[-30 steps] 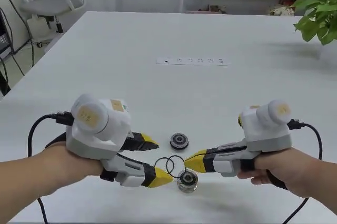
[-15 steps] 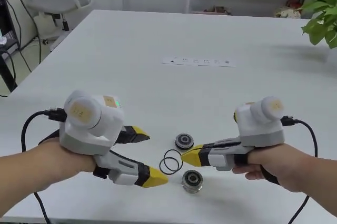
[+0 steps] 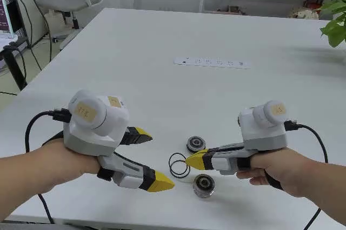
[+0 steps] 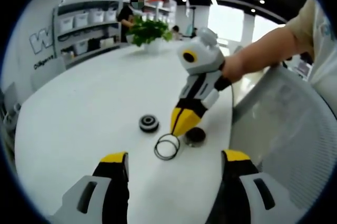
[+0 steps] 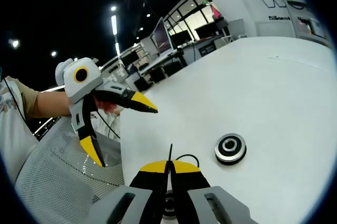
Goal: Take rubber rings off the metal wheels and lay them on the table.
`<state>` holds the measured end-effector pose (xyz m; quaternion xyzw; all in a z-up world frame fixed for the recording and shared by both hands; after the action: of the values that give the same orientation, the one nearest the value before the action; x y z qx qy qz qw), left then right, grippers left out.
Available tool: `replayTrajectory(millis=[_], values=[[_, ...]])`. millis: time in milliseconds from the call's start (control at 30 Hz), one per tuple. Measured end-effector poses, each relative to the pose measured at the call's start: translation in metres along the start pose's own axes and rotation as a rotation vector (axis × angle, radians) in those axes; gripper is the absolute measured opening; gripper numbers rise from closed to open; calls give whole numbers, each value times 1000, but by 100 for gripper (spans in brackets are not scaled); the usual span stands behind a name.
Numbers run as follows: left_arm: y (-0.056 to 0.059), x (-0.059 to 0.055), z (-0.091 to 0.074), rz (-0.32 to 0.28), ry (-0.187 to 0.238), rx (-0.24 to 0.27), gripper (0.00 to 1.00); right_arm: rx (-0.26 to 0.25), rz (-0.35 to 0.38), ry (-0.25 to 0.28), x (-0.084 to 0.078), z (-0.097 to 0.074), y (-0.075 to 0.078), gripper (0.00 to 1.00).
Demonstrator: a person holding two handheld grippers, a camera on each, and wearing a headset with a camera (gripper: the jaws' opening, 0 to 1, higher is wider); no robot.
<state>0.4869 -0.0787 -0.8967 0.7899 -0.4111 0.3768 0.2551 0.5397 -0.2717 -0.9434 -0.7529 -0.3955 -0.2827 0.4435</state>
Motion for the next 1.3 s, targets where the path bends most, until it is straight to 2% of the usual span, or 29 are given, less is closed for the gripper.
replayTrajectory(millis=[333, 1067, 1300], values=[[1, -2, 1, -3, -13, 3, 73, -2, 6, -27, -3, 3, 2, 0], [4, -3, 1, -4, -28, 13, 75, -87, 7, -65, -9, 6, 8, 0], [4, -5, 0, -7, -33, 16, 75, -102, 11, -61, -10, 6, 9, 0]])
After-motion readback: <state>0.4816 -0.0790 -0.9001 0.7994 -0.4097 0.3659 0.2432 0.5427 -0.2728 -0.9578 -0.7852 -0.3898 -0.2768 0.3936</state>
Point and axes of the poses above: the centre of the closed fingertips' face, and the gripper's own axes: z roughly forward along the fingers, y roughly to its right, x roughly out of its top, the point moved 10 cm from there along -z, roughly backward along the fingers, and after that the axes turned 2 degrees about -z, right-handed, at the moved point
